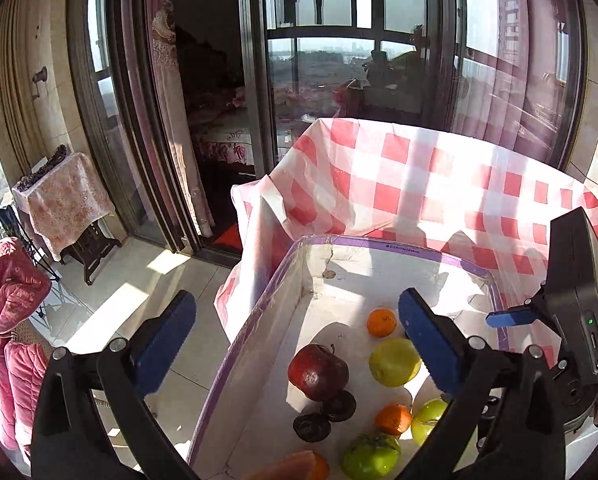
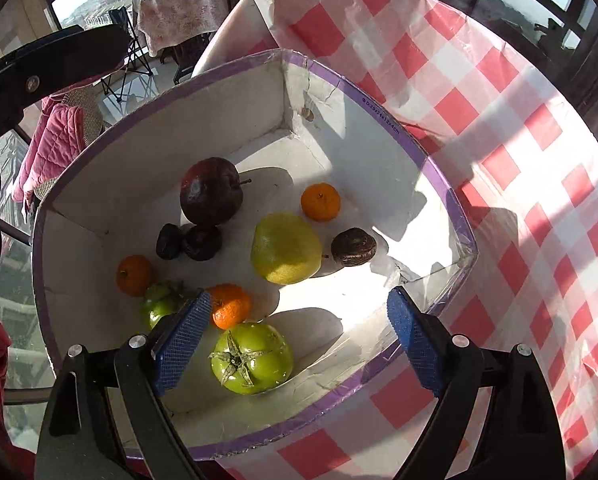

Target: Organize fruits

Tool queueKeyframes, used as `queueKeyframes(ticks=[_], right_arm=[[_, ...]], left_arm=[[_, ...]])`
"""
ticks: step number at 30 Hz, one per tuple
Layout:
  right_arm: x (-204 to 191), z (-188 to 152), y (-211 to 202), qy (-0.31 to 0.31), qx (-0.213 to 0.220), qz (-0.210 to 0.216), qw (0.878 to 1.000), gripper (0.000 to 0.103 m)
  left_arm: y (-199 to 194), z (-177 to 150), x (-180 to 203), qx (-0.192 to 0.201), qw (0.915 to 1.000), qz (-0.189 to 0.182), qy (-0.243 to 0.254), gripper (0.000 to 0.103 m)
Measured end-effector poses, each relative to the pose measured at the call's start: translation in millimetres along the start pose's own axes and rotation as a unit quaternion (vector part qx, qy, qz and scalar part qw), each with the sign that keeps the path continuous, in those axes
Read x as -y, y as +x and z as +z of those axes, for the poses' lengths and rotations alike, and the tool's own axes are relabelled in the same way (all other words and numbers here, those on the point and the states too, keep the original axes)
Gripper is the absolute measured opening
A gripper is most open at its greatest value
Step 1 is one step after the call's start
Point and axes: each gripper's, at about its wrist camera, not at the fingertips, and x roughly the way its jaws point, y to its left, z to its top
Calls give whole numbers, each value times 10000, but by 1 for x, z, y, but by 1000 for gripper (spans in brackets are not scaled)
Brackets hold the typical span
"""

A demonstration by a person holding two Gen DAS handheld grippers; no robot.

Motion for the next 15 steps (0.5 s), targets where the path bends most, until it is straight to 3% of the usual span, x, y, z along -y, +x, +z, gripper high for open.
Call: queueKeyframes(ticks=[3,5,9,15], right_arm=[[-18,-13,-1,209,-170,351,9990,86],[-27,-20,1,320,-271,394,9983,86],[-40,-26,6,494,-394,197,9978,86],[-46,-25,16,413,-511,-140,9977,86]], left_arm=[[-13,0,-3,-300,9990,-281,-178,101],[-10,-13,0,-543,9980,-233,-221,101],[17,-53,6,-1089,9940,55,-50,101],[48,-91,17,-1685,9857,58,59,101]])
